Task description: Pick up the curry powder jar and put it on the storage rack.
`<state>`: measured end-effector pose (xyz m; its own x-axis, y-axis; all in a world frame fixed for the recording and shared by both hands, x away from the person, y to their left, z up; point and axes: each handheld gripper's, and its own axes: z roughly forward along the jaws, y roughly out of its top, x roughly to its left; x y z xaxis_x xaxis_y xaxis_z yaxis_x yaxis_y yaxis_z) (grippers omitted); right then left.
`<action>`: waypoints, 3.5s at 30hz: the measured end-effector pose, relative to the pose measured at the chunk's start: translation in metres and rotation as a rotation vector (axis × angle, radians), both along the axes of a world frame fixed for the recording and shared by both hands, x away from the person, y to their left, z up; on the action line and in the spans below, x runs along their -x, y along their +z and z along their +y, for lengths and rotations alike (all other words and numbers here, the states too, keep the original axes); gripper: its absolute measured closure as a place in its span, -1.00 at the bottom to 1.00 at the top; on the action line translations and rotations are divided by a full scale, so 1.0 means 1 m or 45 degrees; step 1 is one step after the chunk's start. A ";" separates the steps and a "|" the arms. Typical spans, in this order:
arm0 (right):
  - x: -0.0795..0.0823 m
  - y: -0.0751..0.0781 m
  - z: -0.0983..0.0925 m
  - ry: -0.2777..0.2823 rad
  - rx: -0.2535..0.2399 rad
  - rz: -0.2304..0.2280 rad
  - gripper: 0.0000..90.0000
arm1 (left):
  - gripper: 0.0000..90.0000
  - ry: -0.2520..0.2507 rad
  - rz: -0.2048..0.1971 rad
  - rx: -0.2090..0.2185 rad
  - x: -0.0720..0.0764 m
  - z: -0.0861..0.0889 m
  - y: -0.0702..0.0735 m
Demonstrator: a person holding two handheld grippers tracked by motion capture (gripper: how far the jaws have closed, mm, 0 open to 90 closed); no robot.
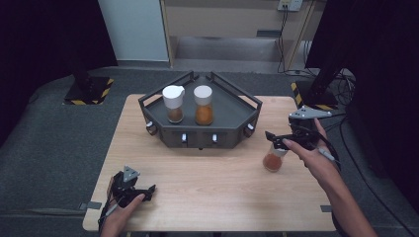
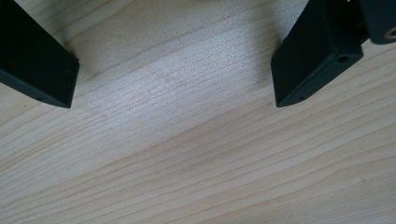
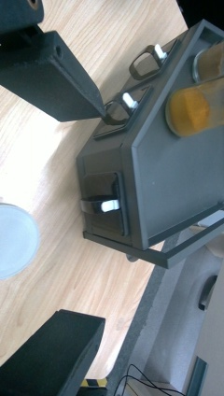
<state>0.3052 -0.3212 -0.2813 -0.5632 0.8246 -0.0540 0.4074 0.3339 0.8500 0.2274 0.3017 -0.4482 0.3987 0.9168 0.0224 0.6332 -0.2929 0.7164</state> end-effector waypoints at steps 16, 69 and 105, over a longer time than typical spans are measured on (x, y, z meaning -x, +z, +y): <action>0.009 -0.022 -0.013 -0.051 -0.014 0.031 -0.94 | -1.00 0.000 0.000 0.000 0.000 0.000 0.000; 0.032 -0.083 -0.034 -0.141 0.005 0.109 -0.94 | -1.00 0.000 0.000 0.000 0.000 0.000 0.000; 0.039 -0.123 -0.043 -0.187 -0.042 0.142 -0.91 | -1.00 0.000 0.000 0.000 0.000 0.000 0.000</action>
<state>0.2666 -0.3644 -0.4040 -0.4375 0.8987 0.0303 0.5423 0.2368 0.8061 0.2274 0.3017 -0.4482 0.3987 0.9168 0.0225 0.6333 -0.2930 0.7163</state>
